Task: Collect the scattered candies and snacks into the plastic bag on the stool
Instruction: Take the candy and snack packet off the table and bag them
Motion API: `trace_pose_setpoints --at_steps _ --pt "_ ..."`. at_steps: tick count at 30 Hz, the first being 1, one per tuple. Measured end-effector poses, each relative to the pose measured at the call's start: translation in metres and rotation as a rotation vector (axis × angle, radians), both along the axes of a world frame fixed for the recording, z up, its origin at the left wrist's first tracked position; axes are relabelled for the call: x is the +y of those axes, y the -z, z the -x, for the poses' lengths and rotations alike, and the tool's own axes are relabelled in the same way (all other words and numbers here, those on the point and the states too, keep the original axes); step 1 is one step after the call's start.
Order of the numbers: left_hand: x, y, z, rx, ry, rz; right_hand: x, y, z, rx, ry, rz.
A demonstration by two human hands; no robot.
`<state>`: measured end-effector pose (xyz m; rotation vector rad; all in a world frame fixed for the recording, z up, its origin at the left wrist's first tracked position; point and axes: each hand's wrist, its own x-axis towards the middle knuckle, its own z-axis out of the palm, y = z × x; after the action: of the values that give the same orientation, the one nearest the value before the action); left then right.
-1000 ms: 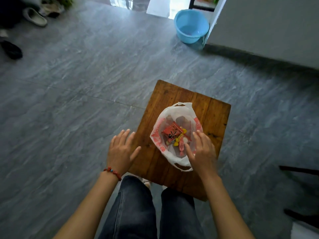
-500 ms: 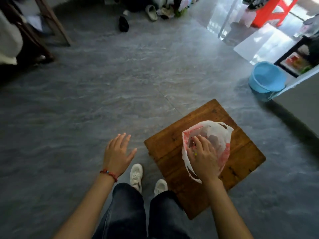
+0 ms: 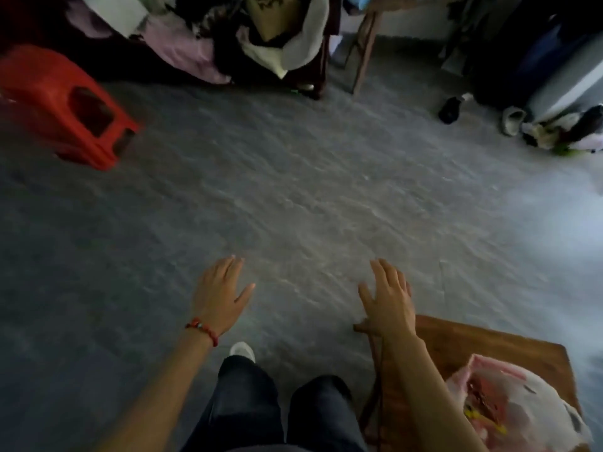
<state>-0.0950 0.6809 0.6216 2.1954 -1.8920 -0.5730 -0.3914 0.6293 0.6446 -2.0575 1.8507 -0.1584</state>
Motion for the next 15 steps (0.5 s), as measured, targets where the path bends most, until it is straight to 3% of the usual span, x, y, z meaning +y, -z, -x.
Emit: trace_pose_setpoints --at_steps 8,15 --pt "0.051 -0.002 -0.166 0.019 -0.330 0.018 -0.039 -0.004 -0.205 -0.024 -0.356 0.029" --pt "0.105 -0.007 -0.268 0.010 -0.624 0.032 -0.052 -0.010 -0.357 -0.012 -0.661 0.021"
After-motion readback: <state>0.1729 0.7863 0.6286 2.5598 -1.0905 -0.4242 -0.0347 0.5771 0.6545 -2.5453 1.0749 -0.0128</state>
